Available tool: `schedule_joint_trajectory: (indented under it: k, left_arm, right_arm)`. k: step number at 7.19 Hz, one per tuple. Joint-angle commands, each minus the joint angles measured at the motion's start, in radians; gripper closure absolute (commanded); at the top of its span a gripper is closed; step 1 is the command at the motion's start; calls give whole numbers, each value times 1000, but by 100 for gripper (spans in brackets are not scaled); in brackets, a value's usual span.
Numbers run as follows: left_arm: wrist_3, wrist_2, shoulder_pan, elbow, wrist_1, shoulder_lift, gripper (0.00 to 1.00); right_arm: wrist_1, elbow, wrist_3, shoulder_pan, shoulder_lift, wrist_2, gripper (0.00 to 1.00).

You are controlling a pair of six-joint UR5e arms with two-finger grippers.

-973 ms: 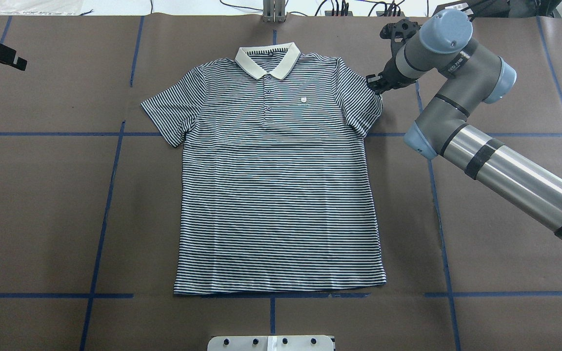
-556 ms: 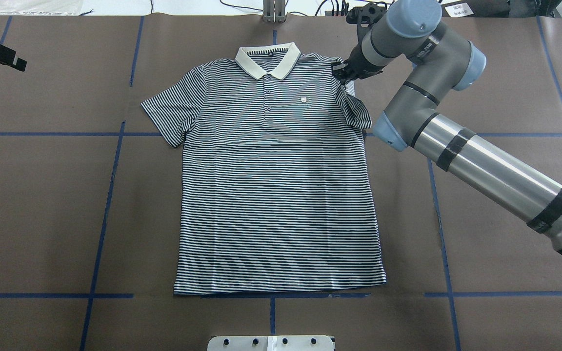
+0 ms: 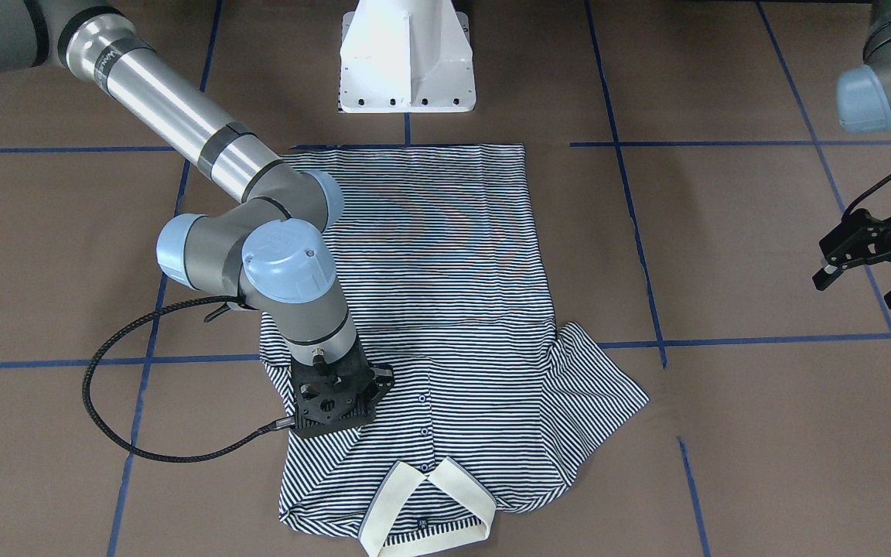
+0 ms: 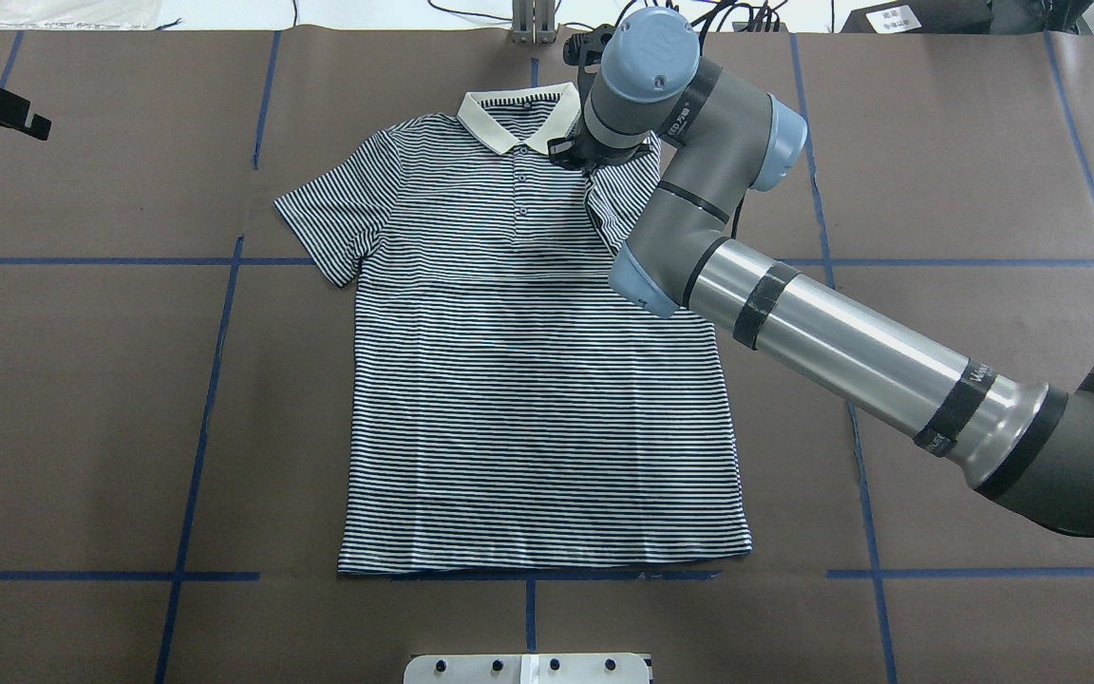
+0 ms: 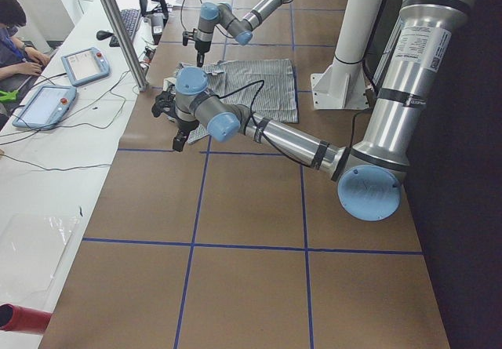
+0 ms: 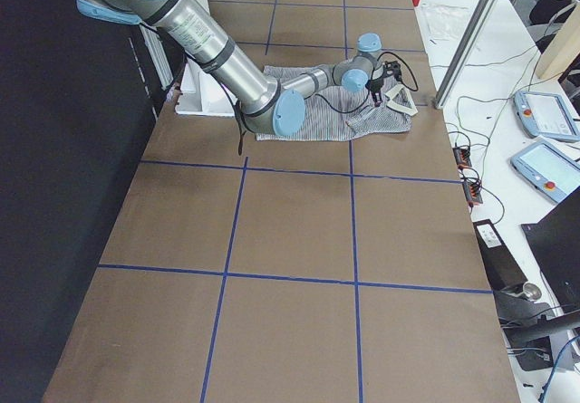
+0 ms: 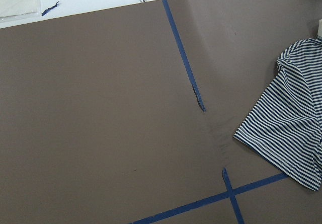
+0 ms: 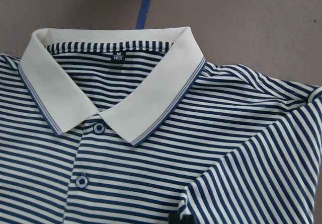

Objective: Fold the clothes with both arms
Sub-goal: 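Fold the sleeve inward over the shirt body with the right gripper, then move the left gripper toward the other sleeve while the right arm withdraws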

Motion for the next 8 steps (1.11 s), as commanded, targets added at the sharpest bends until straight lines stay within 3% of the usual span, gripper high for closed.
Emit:
schedule_joint_trajectory:
  k: [1,2,3,4,6,8]
  left_arm:
    - [-23,1,2,2,-1,-7,0]
    - [-41,16,6,3,1,-24,0]
    - [-131,58,59,24,-1,-77,0]
    - [-239,135,137,40,-2,-128,0]
    - [-457,216,259,76,-129,-146,0]
    - [-637,382,352,222,-285,-194,0]
  right_arm:
    - [2,-18,-3,-3,13,-13,0]
    - [-1,-1,3,3,13,2,0]
    - [-68,123,7,35,-54,151,0]
    - [-217,345,4,79,-175,270,0]
    - [-600,752,-13,103,-365,323,0]
    - [-636,949,-55,107,-545,324,0]
